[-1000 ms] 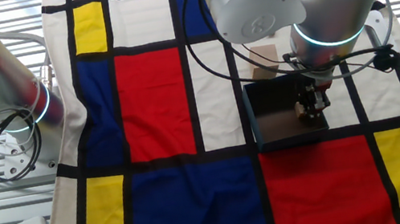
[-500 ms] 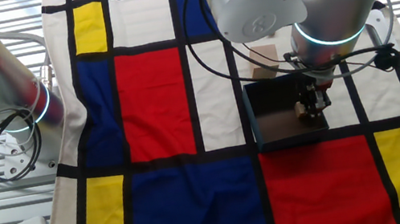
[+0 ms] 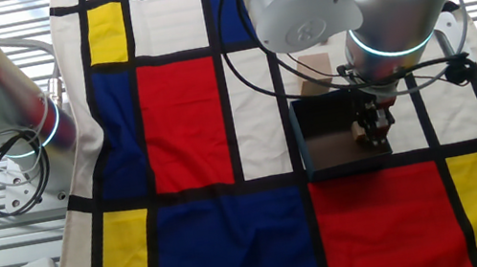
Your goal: Take everything out of the gift box
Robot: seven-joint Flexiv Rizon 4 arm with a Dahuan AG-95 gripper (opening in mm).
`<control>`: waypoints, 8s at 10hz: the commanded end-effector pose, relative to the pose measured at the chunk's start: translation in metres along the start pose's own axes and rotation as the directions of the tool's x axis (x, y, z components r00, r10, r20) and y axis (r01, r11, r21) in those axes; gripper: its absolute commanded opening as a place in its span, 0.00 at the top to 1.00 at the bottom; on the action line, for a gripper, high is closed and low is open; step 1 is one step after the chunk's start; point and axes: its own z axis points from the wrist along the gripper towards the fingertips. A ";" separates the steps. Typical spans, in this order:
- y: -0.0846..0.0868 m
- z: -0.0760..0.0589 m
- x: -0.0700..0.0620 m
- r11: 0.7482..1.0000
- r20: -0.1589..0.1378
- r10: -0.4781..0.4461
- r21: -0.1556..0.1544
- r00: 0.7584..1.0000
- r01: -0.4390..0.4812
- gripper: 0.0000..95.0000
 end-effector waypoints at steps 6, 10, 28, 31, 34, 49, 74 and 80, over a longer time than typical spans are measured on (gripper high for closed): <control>-0.001 0.002 0.002 1.000 0.000 0.004 0.006 1.000 -0.004 0.20; -0.001 0.002 0.002 1.000 -0.004 0.003 0.011 1.000 -0.003 0.20; -0.001 0.003 0.002 0.999 -0.003 0.044 0.008 0.999 -0.044 0.20; -0.003 0.007 0.000 0.999 -0.005 0.038 0.004 0.999 -0.038 0.20; -0.003 0.009 0.000 0.999 -0.008 0.042 0.003 0.999 -0.042 0.20; 0.000 0.029 -0.005 0.999 0.003 0.046 0.007 0.999 -0.046 0.40; 0.046 -0.075 0.007 0.990 -0.016 0.138 0.044 0.990 -0.138 1.00; 0.110 -0.079 -0.015 0.978 0.009 0.202 0.056 0.979 -0.203 1.00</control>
